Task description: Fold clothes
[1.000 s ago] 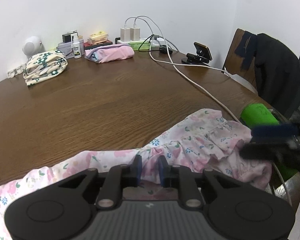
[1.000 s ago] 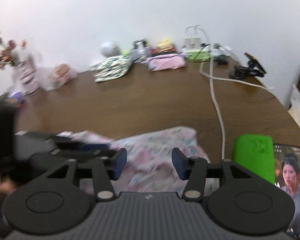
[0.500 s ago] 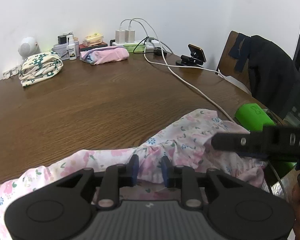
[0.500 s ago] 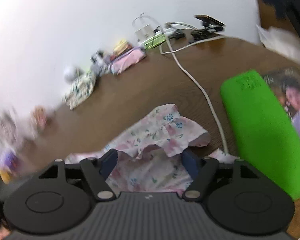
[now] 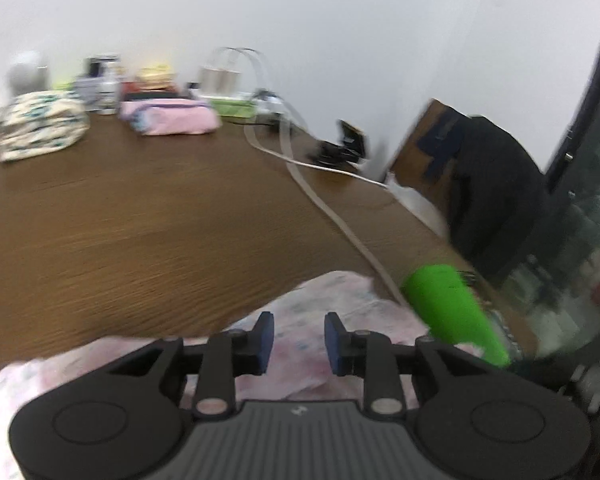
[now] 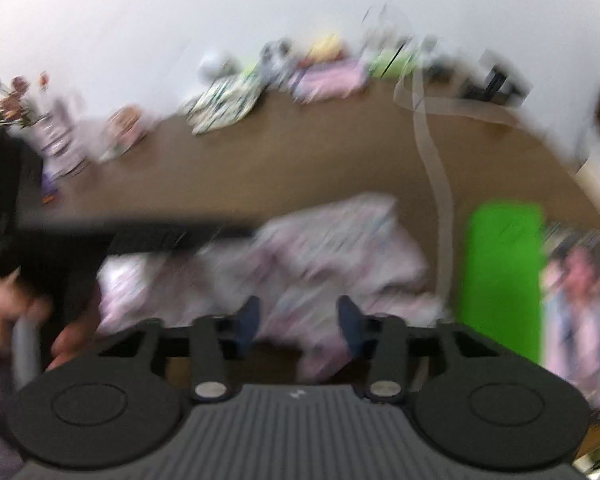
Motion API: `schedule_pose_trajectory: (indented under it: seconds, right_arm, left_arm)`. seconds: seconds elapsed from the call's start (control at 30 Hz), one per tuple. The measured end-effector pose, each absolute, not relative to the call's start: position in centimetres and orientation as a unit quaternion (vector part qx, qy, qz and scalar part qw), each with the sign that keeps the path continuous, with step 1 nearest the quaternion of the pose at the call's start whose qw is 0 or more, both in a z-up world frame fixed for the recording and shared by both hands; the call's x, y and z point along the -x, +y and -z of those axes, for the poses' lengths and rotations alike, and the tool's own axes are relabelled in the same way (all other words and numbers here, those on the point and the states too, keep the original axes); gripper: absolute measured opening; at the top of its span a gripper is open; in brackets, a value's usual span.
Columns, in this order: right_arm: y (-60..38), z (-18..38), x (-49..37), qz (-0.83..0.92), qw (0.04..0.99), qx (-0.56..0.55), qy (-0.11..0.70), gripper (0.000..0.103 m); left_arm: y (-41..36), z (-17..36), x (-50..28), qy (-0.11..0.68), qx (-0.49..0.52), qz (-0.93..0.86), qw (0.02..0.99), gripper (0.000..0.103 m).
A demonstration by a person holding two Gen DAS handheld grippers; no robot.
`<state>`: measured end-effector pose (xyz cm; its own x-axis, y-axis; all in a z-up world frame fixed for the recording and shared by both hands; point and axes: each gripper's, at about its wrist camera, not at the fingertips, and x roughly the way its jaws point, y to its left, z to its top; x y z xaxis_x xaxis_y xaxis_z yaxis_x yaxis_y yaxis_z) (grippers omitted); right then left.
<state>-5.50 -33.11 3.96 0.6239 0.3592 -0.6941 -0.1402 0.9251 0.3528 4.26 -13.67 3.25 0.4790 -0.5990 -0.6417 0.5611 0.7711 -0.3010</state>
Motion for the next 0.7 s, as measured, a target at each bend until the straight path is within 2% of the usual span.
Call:
schedule_pose_trajectory:
  seconds: [0.07,0.13,0.17,0.27,0.57,0.63,0.7]
  right_arm:
    - [-32.7,-2.8,5.7,-0.154,0.879,-0.152,0.425,0.035]
    - [-32.7,-1.7,6.0,-0.152,0.871,-0.183,0.429,0.034]
    - [-32.9,-1.4,6.1,-0.147,0.873,-0.200,0.420,0.037]
    - [-33.6,-0.9,6.1,-0.121,0.880,-0.245,0.389,0.046]
    - [-35.7,0.8,4.2,-0.029,0.865,-0.386,0.320,0.042]
    - [-35.8,1.0,3.7,-0.021,0.856,-0.405,0.319,0.044]
    - [-35.8,0.8,3.6,-0.022,0.852,-0.419,0.314,0.051]
  left_arm:
    - [-14.8,-2.5,-5.0,0.402,0.022,0.345,0.847,0.023]
    - [-15.1,-1.2,-5.6,0.431,0.025,0.336,0.837,0.014]
    - [-14.8,-0.8,-5.6,0.437,0.031,0.334,0.834,0.012]
    - [-13.4,-0.2,-5.7,0.442,0.059,0.341,0.827,0.012]
    - [-12.1,0.3,-5.9,0.440,0.086,0.349,0.823,0.012]
    - [-12.2,0.3,-5.8,0.435,0.080,0.349,0.826,0.012]
    - [-12.5,0.2,-5.4,0.427,0.066,0.349,0.832,0.012]
